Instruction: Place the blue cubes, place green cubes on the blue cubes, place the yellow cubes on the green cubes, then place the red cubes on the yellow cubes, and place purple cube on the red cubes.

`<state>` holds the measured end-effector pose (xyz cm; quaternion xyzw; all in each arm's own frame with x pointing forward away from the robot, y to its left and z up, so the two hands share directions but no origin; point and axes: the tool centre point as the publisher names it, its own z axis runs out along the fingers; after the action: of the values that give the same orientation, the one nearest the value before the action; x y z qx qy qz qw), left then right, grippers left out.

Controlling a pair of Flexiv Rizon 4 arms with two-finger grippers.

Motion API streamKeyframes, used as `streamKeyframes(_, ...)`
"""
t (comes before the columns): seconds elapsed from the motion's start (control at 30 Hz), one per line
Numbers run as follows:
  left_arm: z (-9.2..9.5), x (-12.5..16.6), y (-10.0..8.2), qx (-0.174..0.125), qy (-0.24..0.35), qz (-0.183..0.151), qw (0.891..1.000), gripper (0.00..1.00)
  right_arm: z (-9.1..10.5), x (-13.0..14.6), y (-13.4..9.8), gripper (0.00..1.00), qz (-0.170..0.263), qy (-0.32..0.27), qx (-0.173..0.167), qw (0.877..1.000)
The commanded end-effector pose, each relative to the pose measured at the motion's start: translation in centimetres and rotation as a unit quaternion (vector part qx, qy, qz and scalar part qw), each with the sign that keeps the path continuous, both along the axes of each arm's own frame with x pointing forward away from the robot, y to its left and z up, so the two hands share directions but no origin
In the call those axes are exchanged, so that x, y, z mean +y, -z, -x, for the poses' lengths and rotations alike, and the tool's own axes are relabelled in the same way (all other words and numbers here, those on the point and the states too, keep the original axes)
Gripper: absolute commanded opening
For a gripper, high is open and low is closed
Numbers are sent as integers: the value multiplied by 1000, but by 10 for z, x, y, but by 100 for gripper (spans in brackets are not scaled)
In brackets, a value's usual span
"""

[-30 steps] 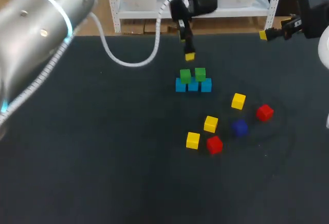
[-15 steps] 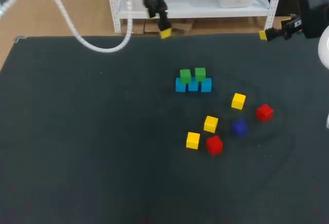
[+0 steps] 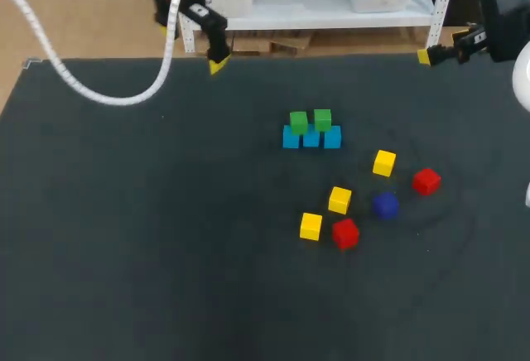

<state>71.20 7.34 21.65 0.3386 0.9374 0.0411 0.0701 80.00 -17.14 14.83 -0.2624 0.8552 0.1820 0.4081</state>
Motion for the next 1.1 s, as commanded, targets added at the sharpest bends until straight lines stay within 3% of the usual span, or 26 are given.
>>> streamKeyframes(0.03, 52, 44, 15, -357, -41, 125, 925, 100, 0, -1, 1, 100, -2, -2, 0, 1000)
streamKeyframes(0.13, 59, 54, 22, -366, -77, 160, 914, 100, 0, -1, 1, 100, -2, -2, 0, 1000)
streamKeyframes(0.23, 67, 57, 28, -374, -88, 172, 907, 100, 0, -1, 1, 100, -2, -2, 0, 1000)
streamKeyframes(0.43, 65, 61, 35, -364, -101, 204, 903, 100, 0, -1, 1, 100, -2, -2, 0, 1000)
streamKeyframes(0.6, 56, 63, 21, -366, -105, 260, 888, 100, 0, -1, 1, 100, -2, -2, 0, 1000)
streamKeyframes(0.8, 48, 58, 0, -396, -99, 284, 867, 100, 0, -1, 1, 100, -2, -2, 0, 1000)
streamKeyframes(1.1, 34, 49, -18, -404, -74, 274, 869, 100, 0, -1, 1, 100, -2, -2, 0, 1000)
